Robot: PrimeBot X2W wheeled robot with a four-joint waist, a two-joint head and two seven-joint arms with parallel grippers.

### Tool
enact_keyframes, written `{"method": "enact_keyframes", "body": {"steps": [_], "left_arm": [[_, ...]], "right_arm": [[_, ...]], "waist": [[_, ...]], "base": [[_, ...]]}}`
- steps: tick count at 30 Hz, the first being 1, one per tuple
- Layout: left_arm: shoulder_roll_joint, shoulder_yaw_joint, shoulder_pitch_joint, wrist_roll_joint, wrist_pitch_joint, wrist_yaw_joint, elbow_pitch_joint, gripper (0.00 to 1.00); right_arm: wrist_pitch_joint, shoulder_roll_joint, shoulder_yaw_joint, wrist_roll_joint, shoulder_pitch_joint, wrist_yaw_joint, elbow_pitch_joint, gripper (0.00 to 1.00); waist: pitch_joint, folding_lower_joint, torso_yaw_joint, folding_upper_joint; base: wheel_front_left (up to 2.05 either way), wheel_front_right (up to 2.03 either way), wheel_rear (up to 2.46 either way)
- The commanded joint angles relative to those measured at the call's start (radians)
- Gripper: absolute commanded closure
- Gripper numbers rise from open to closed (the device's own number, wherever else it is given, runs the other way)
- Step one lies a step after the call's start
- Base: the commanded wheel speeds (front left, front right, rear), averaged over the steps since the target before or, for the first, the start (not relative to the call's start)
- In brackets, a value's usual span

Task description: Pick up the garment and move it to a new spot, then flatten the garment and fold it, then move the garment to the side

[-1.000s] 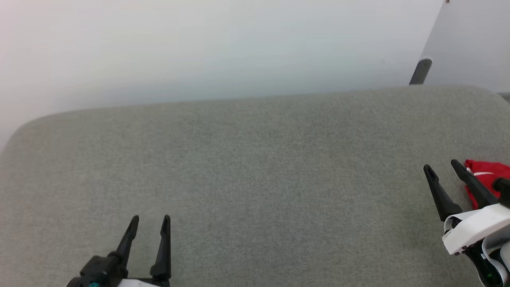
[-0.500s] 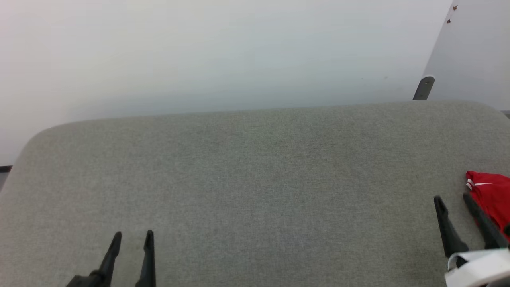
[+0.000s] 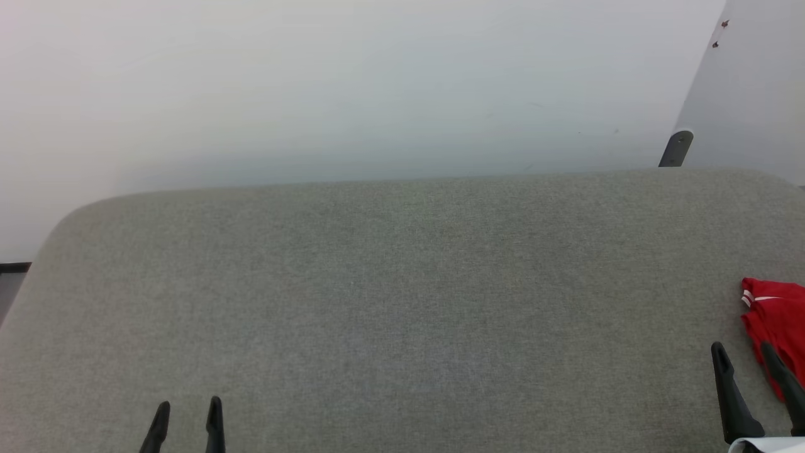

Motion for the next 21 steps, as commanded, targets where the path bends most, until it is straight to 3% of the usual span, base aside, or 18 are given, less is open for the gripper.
{"method": "enact_keyframes", "body": {"steps": [1, 18, 19, 21], "left_arm": [[-0.004, 0.001, 0.011, 0.004, 0.001, -0.003, -0.002, 0.00], [-0.019, -0.006, -0.009, -0.017, 0.001, -0.003, 0.001, 0.00], [-0.018, -0.008, -0.003, -0.017, 0.000, 0.000, 0.000, 1.00], [-0.023, -0.012, 0.002, -0.019, 0.000, 0.000, 0.018, 1.00]], "right_arm": [[0.007, 0.011, -0.014, -0.010, 0.014, -0.001, -0.016, 0.00], [0.055, 0.045, -0.041, -0.046, 0.034, -0.001, -0.096, 0.00], [0.056, 0.042, -0.037, -0.038, 0.025, 0.000, -0.093, 1.00], [0.058, 0.051, -0.032, -0.034, 0.028, 0.000, -0.075, 1.00]], "waist": [[0.001, 0.0000, 0.002, -0.0001], [-0.001, 0.0000, 0.003, -0.0001], [-0.001, 0.0000, 0.003, -0.0001], [-0.001, 0.0000, 0.003, -0.0001]], "base": [[0.00, 0.00, 0.00], [0.00, 0.00, 0.00], [0.00, 0.00, 0.00], [0.00, 0.00, 0.00]]}}
